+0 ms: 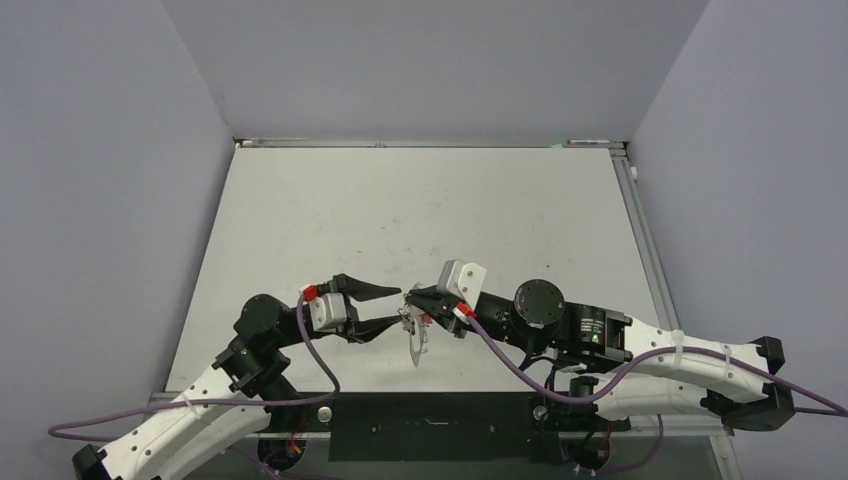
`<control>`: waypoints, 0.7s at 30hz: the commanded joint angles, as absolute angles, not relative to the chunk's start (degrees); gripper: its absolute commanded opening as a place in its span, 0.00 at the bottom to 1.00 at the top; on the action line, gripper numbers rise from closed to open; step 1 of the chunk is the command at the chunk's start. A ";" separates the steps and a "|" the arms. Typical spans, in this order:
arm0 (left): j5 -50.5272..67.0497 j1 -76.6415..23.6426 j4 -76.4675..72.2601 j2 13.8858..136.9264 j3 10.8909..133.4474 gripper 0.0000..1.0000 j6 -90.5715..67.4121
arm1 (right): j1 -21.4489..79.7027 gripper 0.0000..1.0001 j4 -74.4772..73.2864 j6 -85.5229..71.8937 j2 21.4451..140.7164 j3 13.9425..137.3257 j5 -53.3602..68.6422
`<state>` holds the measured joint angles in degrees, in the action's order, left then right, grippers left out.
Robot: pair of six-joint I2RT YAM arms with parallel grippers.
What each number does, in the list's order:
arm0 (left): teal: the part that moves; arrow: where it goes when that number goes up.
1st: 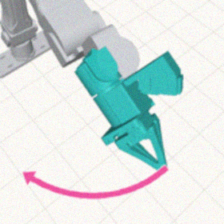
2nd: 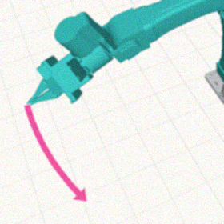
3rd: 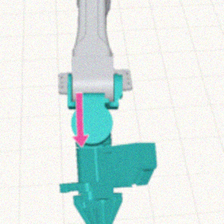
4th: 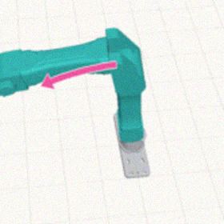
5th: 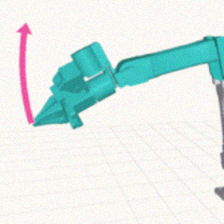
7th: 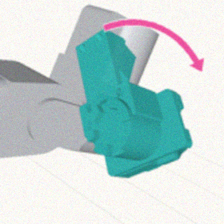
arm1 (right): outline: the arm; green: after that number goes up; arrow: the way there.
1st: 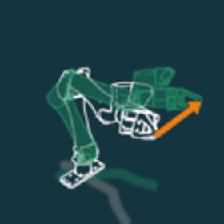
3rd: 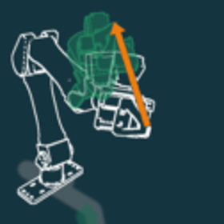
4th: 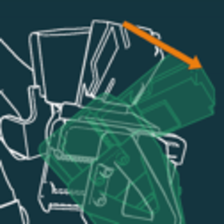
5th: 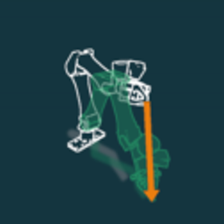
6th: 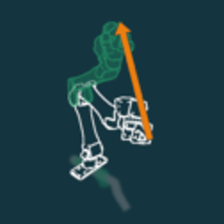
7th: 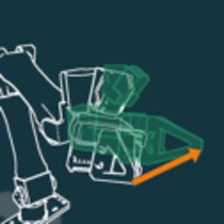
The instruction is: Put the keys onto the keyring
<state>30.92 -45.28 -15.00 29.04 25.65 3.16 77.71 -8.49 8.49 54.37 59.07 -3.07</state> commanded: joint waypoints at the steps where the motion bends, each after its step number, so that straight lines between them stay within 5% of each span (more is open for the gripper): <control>1: 35.61 -45.09 -18.31 30.71 27.42 0.43 0.41 | 77.73 0.05 -2.92 9.18 53.67 61.22 -2.43; 18: 36.83 -45.18 -21.65 31.74 26.57 0.45 -3.43 | 77.73 0.05 -0.70 9.33 54.93 60.66 -0.44; 21: 36.22 -45.18 -21.64 31.48 26.54 0.34 -3.28 | 77.73 0.05 -0.53 9.33 55.20 60.66 -0.44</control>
<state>35.64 -45.28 -18.57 31.70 25.65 -2.55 77.71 -6.07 8.78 55.07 59.07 -1.04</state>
